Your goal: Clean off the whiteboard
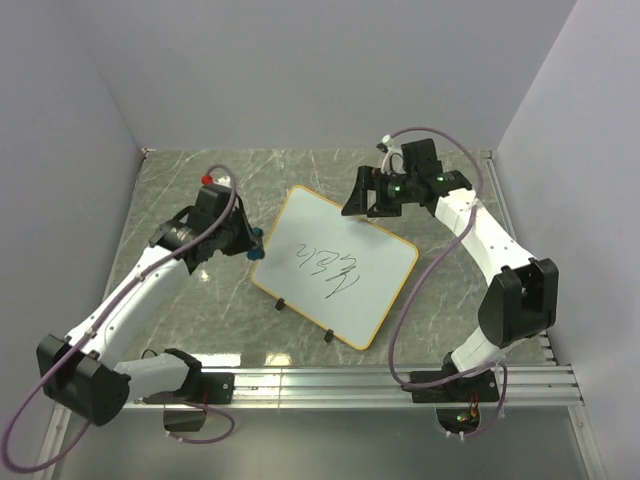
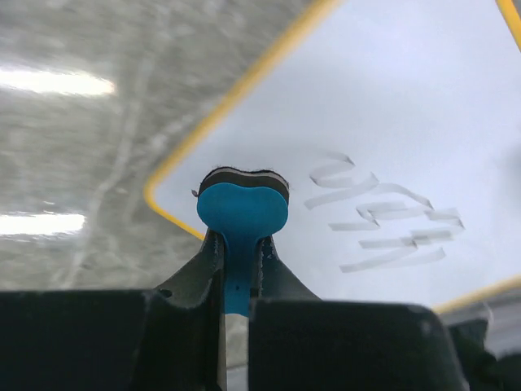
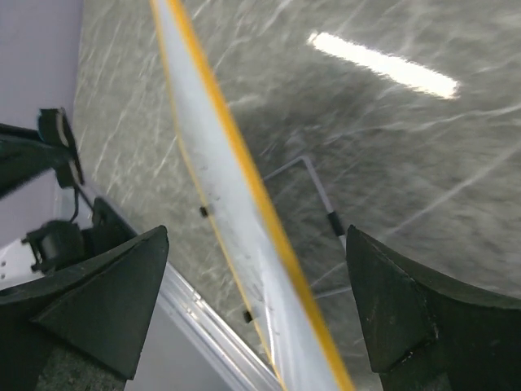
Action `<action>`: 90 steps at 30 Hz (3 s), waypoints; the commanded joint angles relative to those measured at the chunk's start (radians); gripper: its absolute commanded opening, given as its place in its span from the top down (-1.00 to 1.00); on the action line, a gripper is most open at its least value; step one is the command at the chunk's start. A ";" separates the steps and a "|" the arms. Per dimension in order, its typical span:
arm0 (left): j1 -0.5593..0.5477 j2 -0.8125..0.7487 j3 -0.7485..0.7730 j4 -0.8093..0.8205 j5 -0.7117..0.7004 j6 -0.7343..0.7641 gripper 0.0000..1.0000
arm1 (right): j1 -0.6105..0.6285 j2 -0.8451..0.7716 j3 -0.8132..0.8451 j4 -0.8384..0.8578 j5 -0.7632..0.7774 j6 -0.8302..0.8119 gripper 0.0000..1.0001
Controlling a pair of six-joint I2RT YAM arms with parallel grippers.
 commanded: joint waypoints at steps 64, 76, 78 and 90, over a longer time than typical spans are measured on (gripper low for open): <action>-0.356 0.177 -0.602 0.743 -0.202 -0.371 0.99 | 0.080 -0.019 -0.296 0.144 -0.082 -0.036 1.00; -0.557 0.388 -0.374 0.778 -0.149 -0.241 0.99 | 0.081 -0.014 -0.278 0.164 -0.109 -0.010 1.00; -0.626 0.457 -0.225 0.749 -0.143 -0.204 0.99 | 0.080 -0.020 -0.282 0.167 -0.109 -0.007 1.00; -0.609 0.546 -0.022 0.613 -0.175 -0.178 0.99 | 0.080 -0.051 -0.312 0.167 -0.109 -0.011 1.00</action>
